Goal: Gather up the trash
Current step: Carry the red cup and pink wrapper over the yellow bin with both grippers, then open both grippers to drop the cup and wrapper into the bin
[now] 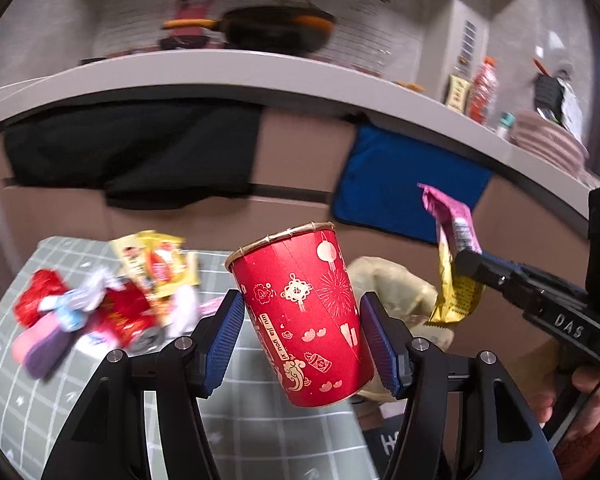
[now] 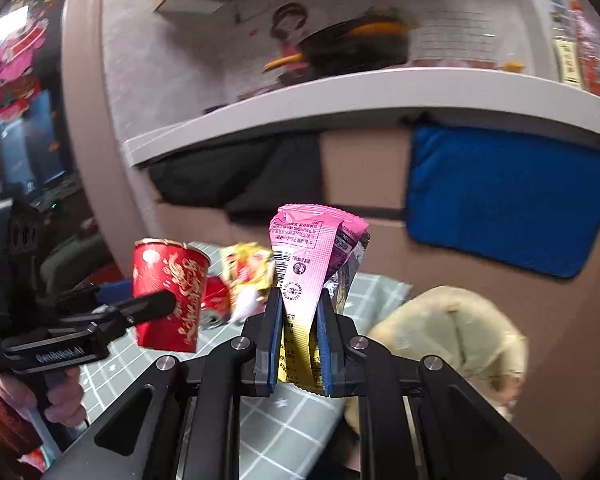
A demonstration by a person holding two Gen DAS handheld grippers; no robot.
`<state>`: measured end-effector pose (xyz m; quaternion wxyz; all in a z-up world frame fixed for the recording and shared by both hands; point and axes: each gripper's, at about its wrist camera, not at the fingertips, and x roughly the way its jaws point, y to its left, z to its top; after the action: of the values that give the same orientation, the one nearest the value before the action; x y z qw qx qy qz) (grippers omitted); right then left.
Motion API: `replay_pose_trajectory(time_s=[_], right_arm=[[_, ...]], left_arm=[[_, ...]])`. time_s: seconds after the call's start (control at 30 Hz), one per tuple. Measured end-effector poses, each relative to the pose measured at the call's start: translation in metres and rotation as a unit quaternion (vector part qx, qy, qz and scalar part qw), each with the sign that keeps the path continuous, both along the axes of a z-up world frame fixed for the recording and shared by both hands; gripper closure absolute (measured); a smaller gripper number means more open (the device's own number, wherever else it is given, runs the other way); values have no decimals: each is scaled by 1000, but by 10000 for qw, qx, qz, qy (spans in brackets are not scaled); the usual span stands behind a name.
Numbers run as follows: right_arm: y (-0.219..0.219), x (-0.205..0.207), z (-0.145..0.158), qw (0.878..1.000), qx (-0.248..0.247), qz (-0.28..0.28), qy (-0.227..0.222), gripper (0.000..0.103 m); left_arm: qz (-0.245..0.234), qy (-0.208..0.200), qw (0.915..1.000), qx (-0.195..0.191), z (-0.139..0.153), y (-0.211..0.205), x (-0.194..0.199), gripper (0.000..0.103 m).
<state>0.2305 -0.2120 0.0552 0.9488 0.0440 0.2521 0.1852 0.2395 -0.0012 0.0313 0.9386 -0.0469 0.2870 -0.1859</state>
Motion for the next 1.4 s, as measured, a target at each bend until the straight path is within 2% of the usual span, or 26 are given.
replay_pose_trajectory(time_s=[0.17,0.43,0.7,1.13,1.23,1.33,1.4], right_arm=[[-28,5,-7,9994,-97,-327,31,88],[-65,27,-30,9979,-40,-634,155,88],[-103,49,-60,9943,222,-880,562,88],[-135,77,-89,9895,377,-1014,960,87],[-137,82,-96,9887,442,-986,1039,85],[-140,88,-104,9869,611,-919,1174,82],[-144,90,-108,9855,836,-900,1171,71]], left_arm=[[-359,113,9992,163,-11,-42,21,43],[-638,445,9970,-35,-36,-78,62,43],[-980,694,9925,227,-62,-125,88,42],[-1206,1104,9865,85,-85,-153,131,40],[-1301,1029,9861,16,-90,-154,134,38],[-1605,1216,9795,-6,-94,-158,139,38],[-1555,1227,9802,35,-93,-158,141,37]])
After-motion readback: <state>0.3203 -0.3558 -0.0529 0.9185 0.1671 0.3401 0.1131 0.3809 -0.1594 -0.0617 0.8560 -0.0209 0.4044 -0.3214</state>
